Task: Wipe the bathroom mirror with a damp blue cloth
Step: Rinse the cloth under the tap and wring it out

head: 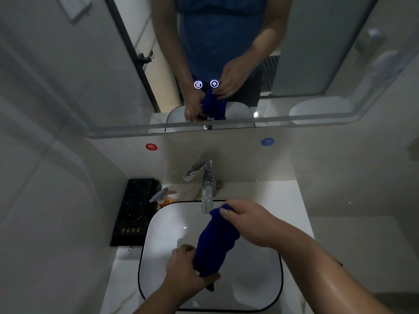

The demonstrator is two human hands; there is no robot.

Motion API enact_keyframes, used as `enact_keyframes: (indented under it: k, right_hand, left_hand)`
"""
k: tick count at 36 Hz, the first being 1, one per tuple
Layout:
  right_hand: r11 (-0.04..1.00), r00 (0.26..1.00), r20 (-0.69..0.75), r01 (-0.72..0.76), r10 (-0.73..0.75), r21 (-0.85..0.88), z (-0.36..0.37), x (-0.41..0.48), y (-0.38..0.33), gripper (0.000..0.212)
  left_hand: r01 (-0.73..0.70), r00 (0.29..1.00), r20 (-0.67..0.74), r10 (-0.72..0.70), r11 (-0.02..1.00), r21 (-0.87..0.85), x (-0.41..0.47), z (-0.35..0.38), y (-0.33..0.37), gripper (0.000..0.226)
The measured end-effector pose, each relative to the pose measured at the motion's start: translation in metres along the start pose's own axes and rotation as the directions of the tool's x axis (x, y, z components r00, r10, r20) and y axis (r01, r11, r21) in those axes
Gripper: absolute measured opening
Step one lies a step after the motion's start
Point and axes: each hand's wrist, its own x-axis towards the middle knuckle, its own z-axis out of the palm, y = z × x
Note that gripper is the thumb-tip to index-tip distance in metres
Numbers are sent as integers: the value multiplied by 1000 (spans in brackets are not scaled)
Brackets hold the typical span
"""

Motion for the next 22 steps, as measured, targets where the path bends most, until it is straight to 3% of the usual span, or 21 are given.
enact_keyframes:
  k: [3,5,7,8,9,10,12,14,15,18,20,22]
  right_hand:
    - [1000,999,41,19,-19,9,3,-3,-9,30]
    - [999,997,66,30,-33,45,7,-5,-14,31]
    - [984,993,111,28,-48,176,11,-6,-18,29]
    - [965,990,132,17,-53,262,13,-7,-20,28]
    - [939,988,144,9,-62,343,14,-7,-23,26]
    - [913,987,143,9,-74,408,14,-6,-25,25]
    - [858,991,103,19,-84,514,13,-1,-28,22]
    - [799,998,15,39,-60,600,8,5,-30,21]
    - [772,999,-42,46,-26,634,4,9,-30,21]
    - [752,966,-219,42,138,657,-9,23,-21,24]
    - [749,919,-310,24,245,662,-16,32,-8,26]
    - [765,868,-369,-20,333,643,-16,40,7,29]
  left_hand:
    - [-89,992,-114,61,963,-255,1,2,2,130]
    - [-84,996,-24,82,877,-473,2,0,17,131]
    - [8,988,131,86,805,-593,0,-5,40,100]
    - [26,973,205,105,833,-553,-3,-7,49,95]
    - [18,974,200,107,843,-538,-2,-5,52,91]
    - [41,982,170,87,771,-635,0,-3,54,85]
    - [98,990,143,5,708,-700,2,-3,63,49]
    - [222,959,283,10,594,-773,-1,-4,73,9]
    - [295,947,318,-38,491,-819,0,-2,76,10]
    - [264,962,204,-184,418,-869,0,-1,68,47]
    - [238,969,192,-157,372,-897,2,-2,57,61]
    - [264,964,261,-55,335,-904,2,-6,51,60]
